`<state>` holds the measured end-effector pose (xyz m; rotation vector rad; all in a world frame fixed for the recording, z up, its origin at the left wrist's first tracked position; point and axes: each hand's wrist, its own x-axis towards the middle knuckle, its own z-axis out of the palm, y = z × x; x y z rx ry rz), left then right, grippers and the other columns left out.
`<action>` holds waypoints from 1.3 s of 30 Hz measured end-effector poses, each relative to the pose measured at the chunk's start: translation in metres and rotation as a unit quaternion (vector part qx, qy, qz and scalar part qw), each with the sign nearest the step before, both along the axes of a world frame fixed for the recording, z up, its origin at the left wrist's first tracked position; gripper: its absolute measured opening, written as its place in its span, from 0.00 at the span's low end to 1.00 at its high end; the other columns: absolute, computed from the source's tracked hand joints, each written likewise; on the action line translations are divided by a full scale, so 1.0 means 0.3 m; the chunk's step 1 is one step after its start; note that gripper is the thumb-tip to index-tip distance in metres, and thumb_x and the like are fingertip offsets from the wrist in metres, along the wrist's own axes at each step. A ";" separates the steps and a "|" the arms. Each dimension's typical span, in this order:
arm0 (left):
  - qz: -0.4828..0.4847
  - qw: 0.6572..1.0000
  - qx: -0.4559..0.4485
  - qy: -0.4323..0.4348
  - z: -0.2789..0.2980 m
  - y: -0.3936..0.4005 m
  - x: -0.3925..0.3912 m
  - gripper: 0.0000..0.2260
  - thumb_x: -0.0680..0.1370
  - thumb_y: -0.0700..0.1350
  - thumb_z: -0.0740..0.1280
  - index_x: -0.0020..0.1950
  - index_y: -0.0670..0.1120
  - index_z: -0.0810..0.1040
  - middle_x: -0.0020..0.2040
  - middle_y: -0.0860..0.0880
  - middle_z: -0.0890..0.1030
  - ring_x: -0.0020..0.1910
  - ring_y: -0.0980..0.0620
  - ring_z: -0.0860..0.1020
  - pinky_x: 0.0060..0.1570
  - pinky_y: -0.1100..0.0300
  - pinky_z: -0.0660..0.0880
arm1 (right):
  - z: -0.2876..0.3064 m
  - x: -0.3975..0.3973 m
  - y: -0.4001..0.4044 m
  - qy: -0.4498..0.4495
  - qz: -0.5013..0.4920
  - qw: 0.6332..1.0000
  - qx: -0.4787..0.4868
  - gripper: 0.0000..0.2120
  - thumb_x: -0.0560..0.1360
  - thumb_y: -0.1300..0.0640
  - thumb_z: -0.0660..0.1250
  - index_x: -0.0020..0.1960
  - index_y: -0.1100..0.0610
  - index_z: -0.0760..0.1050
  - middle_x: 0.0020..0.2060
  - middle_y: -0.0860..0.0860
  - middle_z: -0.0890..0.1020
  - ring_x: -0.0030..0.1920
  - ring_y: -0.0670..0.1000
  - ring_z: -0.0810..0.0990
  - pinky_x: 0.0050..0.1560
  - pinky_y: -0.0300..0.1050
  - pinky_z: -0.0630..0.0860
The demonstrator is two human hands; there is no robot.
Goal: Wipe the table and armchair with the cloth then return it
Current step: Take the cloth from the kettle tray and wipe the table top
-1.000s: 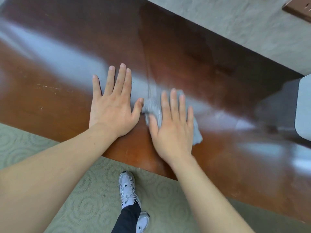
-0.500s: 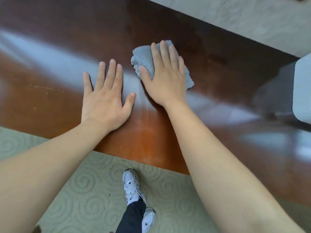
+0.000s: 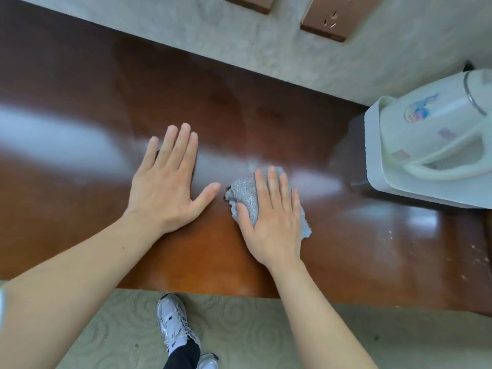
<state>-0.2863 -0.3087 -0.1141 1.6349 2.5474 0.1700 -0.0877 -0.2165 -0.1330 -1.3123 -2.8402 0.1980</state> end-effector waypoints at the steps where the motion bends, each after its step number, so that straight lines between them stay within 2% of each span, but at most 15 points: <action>1: -0.008 1.000 -0.006 0.002 -0.008 0.031 0.012 0.43 0.78 0.70 0.44 0.82 0.40 0.50 0.83 0.42 0.49 0.82 0.44 0.46 0.79 0.44 0.46 | -0.002 -0.017 0.052 -0.003 -0.001 1.000 0.002 0.34 0.79 0.37 0.51 0.81 0.50 0.52 0.81 0.50 0.54 0.81 0.52 0.48 0.78 0.57 0.50; 6: -0.004 0.999 -0.043 0.016 -0.053 0.118 0.028 0.44 0.77 0.72 0.40 0.82 0.40 0.44 0.83 0.42 0.45 0.82 0.44 0.42 0.79 0.44 0.45 | -0.006 -0.132 0.310 -0.002 -0.004 1.000 0.019 0.34 0.80 0.38 0.49 0.81 0.52 0.52 0.81 0.52 0.55 0.80 0.54 0.49 0.78 0.57 0.50; 15: -0.007 0.999 -0.042 0.026 -0.066 0.127 0.025 0.45 0.78 0.72 0.44 0.82 0.40 0.48 0.83 0.41 0.49 0.82 0.42 0.46 0.78 0.41 0.50 | -0.017 -0.385 0.574 0.010 -0.062 0.998 0.018 0.33 0.81 0.39 0.47 0.81 0.53 0.48 0.81 0.52 0.51 0.81 0.54 0.46 0.79 0.57 0.44; 19: -0.005 0.998 -0.052 0.023 -0.057 0.126 0.024 0.45 0.77 0.73 0.43 0.82 0.40 0.47 0.83 0.42 0.48 0.82 0.43 0.45 0.78 0.41 0.50 | -0.011 -0.449 0.572 -0.003 -0.072 0.997 0.001 0.33 0.82 0.40 0.47 0.82 0.53 0.46 0.81 0.52 0.49 0.81 0.54 0.44 0.78 0.57 0.42; 21: -0.003 0.998 -0.058 0.020 -0.056 0.127 0.025 0.45 0.77 0.73 0.43 0.82 0.41 0.47 0.83 0.42 0.48 0.82 0.43 0.45 0.79 0.41 0.49 | -0.002 -0.439 0.537 -0.006 -0.027 1.000 -0.006 0.32 0.82 0.40 0.47 0.82 0.53 0.46 0.81 0.52 0.48 0.81 0.54 0.43 0.79 0.57 0.42; 24: -0.007 0.998 -0.062 0.017 -0.048 0.129 0.026 0.45 0.77 0.73 0.43 0.82 0.41 0.47 0.83 0.42 0.48 0.82 0.44 0.45 0.79 0.41 0.49 | 0.018 -0.349 0.421 0.007 0.066 0.998 -0.011 0.32 0.82 0.40 0.47 0.82 0.52 0.48 0.81 0.51 0.50 0.81 0.52 0.43 0.79 0.56 0.45; 28: -0.006 0.998 -0.054 0.009 -0.048 0.127 0.021 0.45 0.77 0.73 0.43 0.82 0.41 0.48 0.83 0.42 0.50 0.82 0.43 0.46 0.78 0.40 0.50 | 0.026 -0.149 0.244 0.014 0.075 0.995 -0.057 0.31 0.82 0.41 0.48 0.82 0.50 0.46 0.81 0.48 0.47 0.80 0.47 0.38 0.79 0.51 0.41; 31: -0.009 0.999 -0.051 0.003 -0.056 0.127 0.018 0.45 0.77 0.73 0.45 0.82 0.40 0.50 0.83 0.42 0.51 0.82 0.43 0.47 0.78 0.39 0.52 | 0.014 -0.094 0.213 0.011 0.098 0.992 -0.081 0.30 0.83 0.42 0.48 0.82 0.48 0.45 0.81 0.46 0.46 0.80 0.46 0.38 0.78 0.48 0.38; 34: -0.008 0.999 -0.046 -0.001 -0.058 0.127 0.017 0.44 0.78 0.72 0.47 0.82 0.40 0.51 0.83 0.41 0.52 0.82 0.43 0.48 0.78 0.39 0.53 | 0.016 -0.209 0.292 0.015 0.109 0.991 -0.073 0.29 0.83 0.44 0.48 0.82 0.50 0.47 0.81 0.47 0.48 0.80 0.46 0.39 0.79 0.49 0.41; 37: -0.007 0.999 -0.038 -0.004 -0.061 0.128 0.017 0.44 0.78 0.72 0.48 0.82 0.40 0.52 0.82 0.41 0.53 0.82 0.43 0.49 0.78 0.39 0.53 | 0.018 -0.424 0.389 0.016 0.084 0.996 -0.039 0.29 0.84 0.46 0.49 0.81 0.54 0.50 0.81 0.51 0.52 0.81 0.51 0.45 0.79 0.51 0.44; 39: -0.007 0.999 -0.041 -0.006 -0.060 0.129 0.017 0.44 0.78 0.72 0.49 0.82 0.41 0.53 0.82 0.41 0.53 0.82 0.43 0.49 0.78 0.39 0.53 | 0.017 -0.583 0.414 0.021 0.122 0.992 -0.040 0.28 0.84 0.47 0.52 0.81 0.56 0.53 0.81 0.53 0.54 0.80 0.53 0.48 0.78 0.51 0.46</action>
